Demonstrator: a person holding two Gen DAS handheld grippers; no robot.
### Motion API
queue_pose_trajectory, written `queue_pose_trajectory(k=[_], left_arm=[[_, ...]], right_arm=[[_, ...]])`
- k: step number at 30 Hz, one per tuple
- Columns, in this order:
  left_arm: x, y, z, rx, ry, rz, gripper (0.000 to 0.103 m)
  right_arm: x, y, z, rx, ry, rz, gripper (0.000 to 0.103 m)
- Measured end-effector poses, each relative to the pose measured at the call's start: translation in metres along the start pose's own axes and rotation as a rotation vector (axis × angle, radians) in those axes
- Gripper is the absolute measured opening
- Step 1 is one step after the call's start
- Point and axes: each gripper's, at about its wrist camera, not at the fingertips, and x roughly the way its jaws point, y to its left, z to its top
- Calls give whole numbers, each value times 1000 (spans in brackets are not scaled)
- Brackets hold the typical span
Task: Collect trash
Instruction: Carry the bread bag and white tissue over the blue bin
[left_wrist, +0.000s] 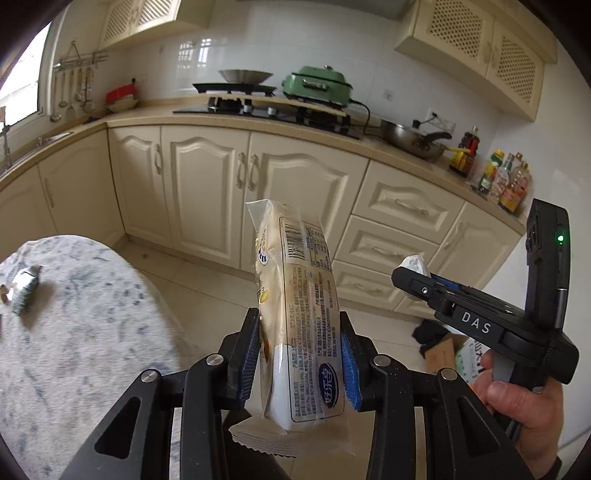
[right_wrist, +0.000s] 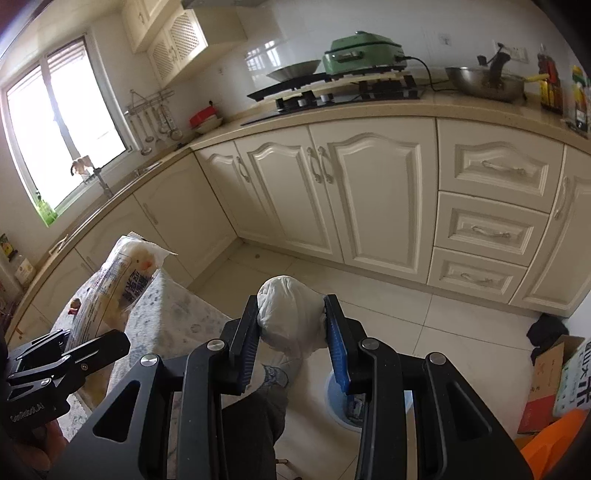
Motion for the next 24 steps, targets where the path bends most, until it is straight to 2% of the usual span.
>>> queue_pose_trajectory(k=[7, 19, 22, 24], left_arm=[[84, -7, 19, -26, 125, -32, 35], [268, -14, 49, -71, 398, -36, 35], [306, -16, 56, -74, 434, -38, 37], [326, -17, 57, -63, 442, -27, 43]], right_arm=[[43, -40, -12, 70, 77, -33, 34], [130, -108, -47, 207, 238, -68, 37], [145, -126, -52, 238, 254, -73, 37], [156, -138, -55, 262, 269, -76, 38]])
